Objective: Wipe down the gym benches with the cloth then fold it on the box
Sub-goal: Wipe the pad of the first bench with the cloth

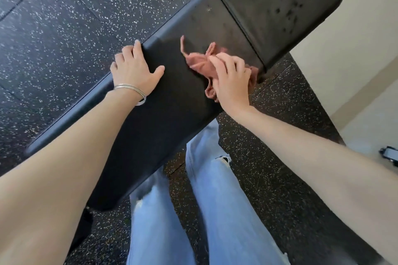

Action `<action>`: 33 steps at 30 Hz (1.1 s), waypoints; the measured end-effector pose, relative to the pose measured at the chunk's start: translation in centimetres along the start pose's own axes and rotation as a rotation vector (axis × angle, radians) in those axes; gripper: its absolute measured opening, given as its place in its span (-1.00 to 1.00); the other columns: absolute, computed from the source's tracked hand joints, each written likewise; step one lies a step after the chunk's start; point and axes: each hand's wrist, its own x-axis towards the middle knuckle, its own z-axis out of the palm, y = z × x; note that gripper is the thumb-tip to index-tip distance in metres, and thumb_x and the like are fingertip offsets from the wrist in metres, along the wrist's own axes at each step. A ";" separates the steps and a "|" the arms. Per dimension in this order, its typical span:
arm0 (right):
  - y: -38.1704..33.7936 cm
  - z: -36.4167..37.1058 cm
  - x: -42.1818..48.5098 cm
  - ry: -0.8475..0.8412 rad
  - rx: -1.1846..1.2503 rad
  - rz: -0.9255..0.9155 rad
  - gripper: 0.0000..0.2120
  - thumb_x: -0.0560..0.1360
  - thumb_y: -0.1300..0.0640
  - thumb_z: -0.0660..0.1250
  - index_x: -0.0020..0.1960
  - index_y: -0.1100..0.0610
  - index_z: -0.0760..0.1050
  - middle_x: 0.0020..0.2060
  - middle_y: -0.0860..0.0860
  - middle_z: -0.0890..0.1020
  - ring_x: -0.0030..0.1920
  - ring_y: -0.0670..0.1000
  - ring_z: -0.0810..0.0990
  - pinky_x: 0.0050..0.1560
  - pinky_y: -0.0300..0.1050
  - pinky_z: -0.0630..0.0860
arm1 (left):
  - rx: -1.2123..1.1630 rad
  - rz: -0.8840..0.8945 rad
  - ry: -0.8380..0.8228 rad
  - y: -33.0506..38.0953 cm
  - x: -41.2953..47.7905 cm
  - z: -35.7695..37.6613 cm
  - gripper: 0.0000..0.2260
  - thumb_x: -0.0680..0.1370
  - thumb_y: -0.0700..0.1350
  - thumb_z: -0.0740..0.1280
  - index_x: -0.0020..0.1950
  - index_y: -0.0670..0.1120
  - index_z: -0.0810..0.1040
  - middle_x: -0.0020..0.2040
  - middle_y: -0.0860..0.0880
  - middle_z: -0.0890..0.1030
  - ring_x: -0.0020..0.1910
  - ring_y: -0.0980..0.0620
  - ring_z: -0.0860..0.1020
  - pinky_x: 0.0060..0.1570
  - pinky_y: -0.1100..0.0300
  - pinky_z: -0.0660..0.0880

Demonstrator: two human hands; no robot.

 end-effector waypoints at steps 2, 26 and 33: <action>1.4 -0.4 -0.8 -0.023 -0.087 -0.244 -0.53 0.42 0.22 0.28 0.32 0.03 0.43 0.26 0.02 0.51 0.21 0.17 0.49 -0.06 0.08 0.44 | -0.002 -0.008 -0.011 0.7 0.5 -0.2 -0.25 0.50 0.19 0.27 0.53 -0.15 0.07 0.43 -0.23 0.25 0.38 -0.29 0.25 0.35 -0.17 0.21; -0.9 -2.5 13.5 0.005 -0.033 -0.339 -0.54 0.49 0.04 0.13 0.39 0.02 0.33 0.31 0.00 0.45 0.18 0.14 0.40 0.11 -0.06 0.37 | 0.017 -0.134 -0.038 -2.9 -1.3 -0.5 -0.29 0.49 0.20 0.27 0.50 -0.16 0.17 0.41 -0.19 0.33 0.36 -0.25 0.31 0.30 -0.14 0.26; -5.3 -2.2 14.3 0.146 0.132 0.050 -0.63 0.49 0.00 0.23 0.30 -0.01 0.40 0.18 -0.07 0.53 0.13 0.08 0.39 0.08 -0.18 0.32 | -0.002 -0.101 -0.050 -3.2 -1.4 -0.7 -0.28 0.48 0.21 0.27 0.50 -0.15 0.16 0.42 -0.17 0.32 0.36 -0.24 0.30 0.32 -0.12 0.25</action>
